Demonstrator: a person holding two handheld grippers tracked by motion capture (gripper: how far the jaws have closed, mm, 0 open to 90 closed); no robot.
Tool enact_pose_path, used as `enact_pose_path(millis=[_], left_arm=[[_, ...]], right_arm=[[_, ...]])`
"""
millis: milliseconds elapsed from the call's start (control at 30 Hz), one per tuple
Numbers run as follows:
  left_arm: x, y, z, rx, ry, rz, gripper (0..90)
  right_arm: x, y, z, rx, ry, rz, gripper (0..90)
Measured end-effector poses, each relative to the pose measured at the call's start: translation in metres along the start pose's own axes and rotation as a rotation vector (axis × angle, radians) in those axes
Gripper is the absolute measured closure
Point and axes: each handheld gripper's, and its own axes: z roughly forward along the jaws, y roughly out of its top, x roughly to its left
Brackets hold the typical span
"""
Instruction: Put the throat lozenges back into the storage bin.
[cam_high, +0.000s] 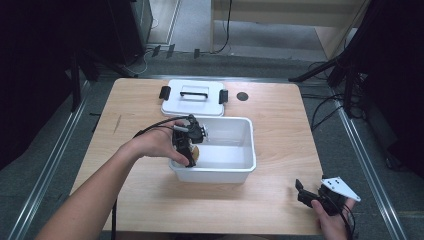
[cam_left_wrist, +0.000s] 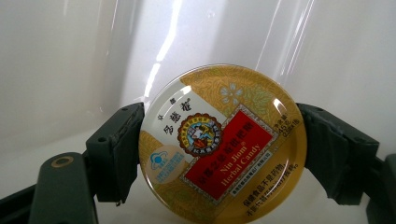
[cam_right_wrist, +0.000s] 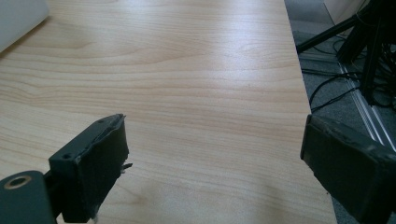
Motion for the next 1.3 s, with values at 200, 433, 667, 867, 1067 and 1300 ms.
enact_pose_path(millis=[200, 433, 667, 867, 1067, 1300], left_arm=[[-0.001, 0.001, 0.001, 0.003, -0.011, 0.002, 19.9], [-0.002, 0.001, 0.002, 0.008, -0.014, 0.003, 20.0], [0.000, -0.001, -0.001, -0.005, -0.006, -0.005, 23.0], [0.001, -0.004, -0.013, -0.044, -0.015, -0.039, 23.1], [-0.001, -0.008, -0.030, -0.053, -0.003, -0.043, 23.2], [0.005, -0.019, -0.055, -0.083, 0.011, -0.069, 24.9]], right_arm=[[0.000, 0.000, 0.000, 0.000, 0.001, -0.001, 7.3], [0.000, 0.000, 0.000, 0.000, -0.005, -0.001, 8.8], [0.000, 0.000, 0.000, 0.000, -0.006, 0.000, 8.8], [0.000, 0.000, 0.000, 0.000, -0.005, 0.000, 8.8], [0.000, 0.000, 0.000, 0.001, -0.006, -0.003, 8.8], [0.000, 0.000, 0.000, 0.002, -0.007, -0.005, 8.9]])
